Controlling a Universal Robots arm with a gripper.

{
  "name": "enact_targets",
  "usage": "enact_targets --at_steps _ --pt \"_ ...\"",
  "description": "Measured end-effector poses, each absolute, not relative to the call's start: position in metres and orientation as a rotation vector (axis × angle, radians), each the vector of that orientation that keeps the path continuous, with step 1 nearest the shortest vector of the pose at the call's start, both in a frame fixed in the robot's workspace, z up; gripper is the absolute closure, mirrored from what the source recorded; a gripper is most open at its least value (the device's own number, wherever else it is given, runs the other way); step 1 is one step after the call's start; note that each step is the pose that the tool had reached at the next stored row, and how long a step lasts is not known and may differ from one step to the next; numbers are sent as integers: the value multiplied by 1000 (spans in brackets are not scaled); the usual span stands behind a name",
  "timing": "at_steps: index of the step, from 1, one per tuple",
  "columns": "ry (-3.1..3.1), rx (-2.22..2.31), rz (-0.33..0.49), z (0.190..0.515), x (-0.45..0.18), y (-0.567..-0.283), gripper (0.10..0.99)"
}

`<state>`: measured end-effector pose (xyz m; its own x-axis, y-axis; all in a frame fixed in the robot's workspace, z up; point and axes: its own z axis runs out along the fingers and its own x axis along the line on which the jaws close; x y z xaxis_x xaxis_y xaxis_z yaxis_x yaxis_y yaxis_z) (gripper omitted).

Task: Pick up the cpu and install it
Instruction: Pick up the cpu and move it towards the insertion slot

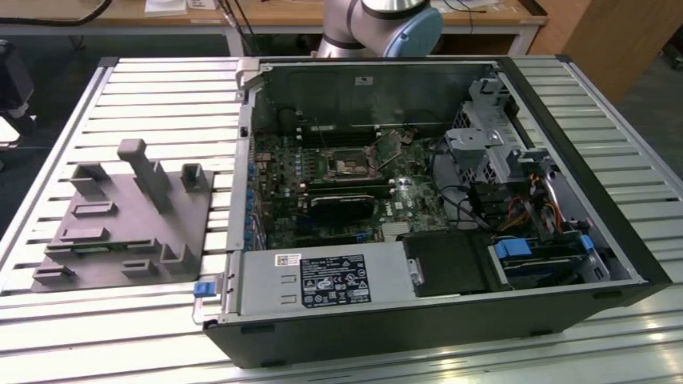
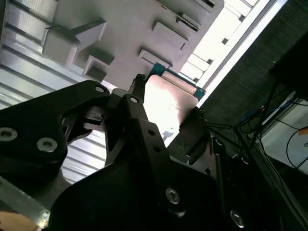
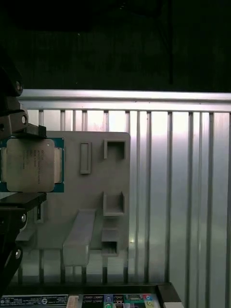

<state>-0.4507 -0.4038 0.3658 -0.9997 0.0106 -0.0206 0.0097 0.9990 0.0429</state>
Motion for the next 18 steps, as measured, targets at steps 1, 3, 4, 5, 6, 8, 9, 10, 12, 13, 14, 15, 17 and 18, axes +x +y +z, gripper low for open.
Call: enact_targets --at_steps 1,3,4,5,6,8,9,10,12,13,14,15,17,18 --pt "3120 16 67 367 -451 -404 549" --pt "3120 16 67 370 -451 -404 549" --pt "3120 16 67 371 -451 -404 549" --pt "3120 16 67 373 -451 -404 549" --pt "3120 16 67 374 -451 -404 549" --pt "3120 16 67 377 -451 -404 549" --pt "3120 16 67 378 -451 -404 549" --pt "3120 16 67 380 -451 -404 549" --pt "3120 16 67 383 -451 -404 549" --pt "3120 16 67 384 -451 -404 549" --pt "3120 16 67 386 -451 -404 549" --pt "3120 16 67 388 -451 -404 549" --pt "3120 16 67 391 -451 -404 549" --pt "3120 16 67 393 -451 -404 549"
